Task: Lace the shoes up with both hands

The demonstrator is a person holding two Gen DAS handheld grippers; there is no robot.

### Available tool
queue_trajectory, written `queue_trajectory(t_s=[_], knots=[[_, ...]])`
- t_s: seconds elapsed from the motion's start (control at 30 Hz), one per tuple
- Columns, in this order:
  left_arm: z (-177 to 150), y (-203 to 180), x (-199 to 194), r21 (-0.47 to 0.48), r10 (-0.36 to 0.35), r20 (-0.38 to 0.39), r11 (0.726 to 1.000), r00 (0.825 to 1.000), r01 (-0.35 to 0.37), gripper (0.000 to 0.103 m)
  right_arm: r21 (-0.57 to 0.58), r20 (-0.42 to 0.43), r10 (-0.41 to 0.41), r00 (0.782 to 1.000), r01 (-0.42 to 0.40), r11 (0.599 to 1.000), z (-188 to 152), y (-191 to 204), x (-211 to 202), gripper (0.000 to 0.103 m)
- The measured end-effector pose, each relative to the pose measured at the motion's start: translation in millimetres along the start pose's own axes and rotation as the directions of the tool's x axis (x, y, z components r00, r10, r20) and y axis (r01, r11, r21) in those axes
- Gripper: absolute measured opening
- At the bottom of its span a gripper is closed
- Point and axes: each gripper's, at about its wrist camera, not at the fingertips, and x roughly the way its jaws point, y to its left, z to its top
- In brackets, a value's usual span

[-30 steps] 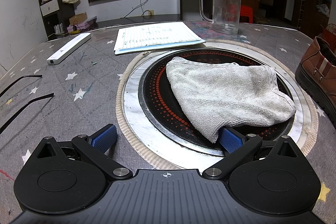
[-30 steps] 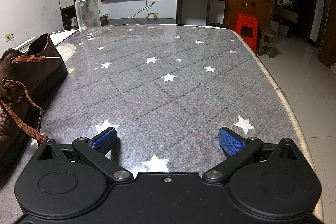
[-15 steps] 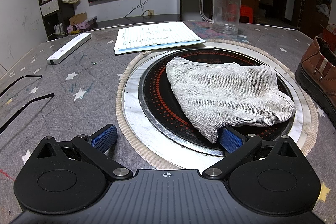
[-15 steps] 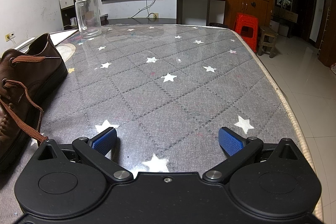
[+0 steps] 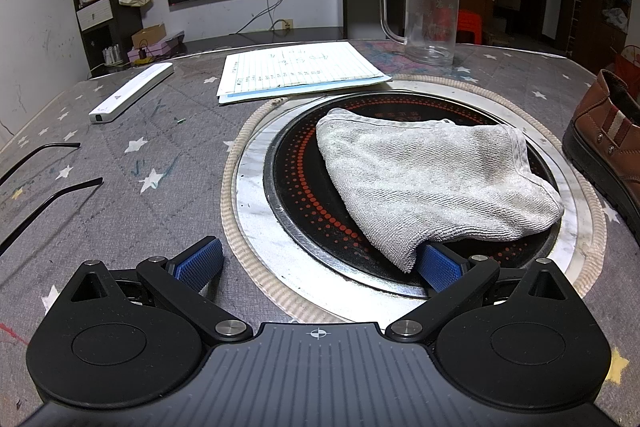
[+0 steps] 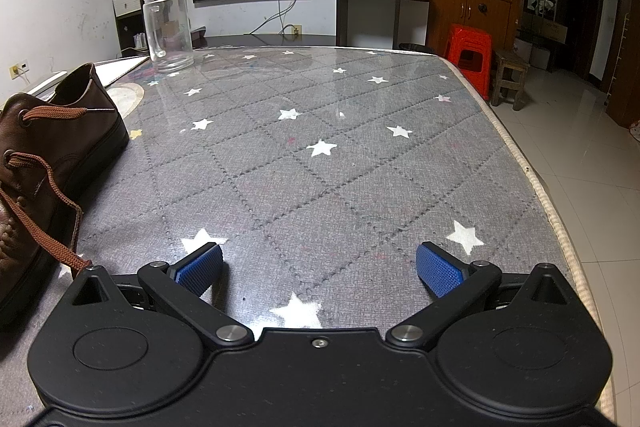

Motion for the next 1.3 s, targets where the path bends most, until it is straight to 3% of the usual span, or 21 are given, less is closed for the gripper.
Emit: queue_trajectory(t_s=[1.3], knots=[[-0.3, -1.1, -0.4, 0.000, 0.000, 0.000, 1.000, 1.000, 0.000, 0.103, 0.000, 0.000, 0.000, 1.000, 0.000, 1.000, -0.2, 0.0, -0.2, 0.103]])
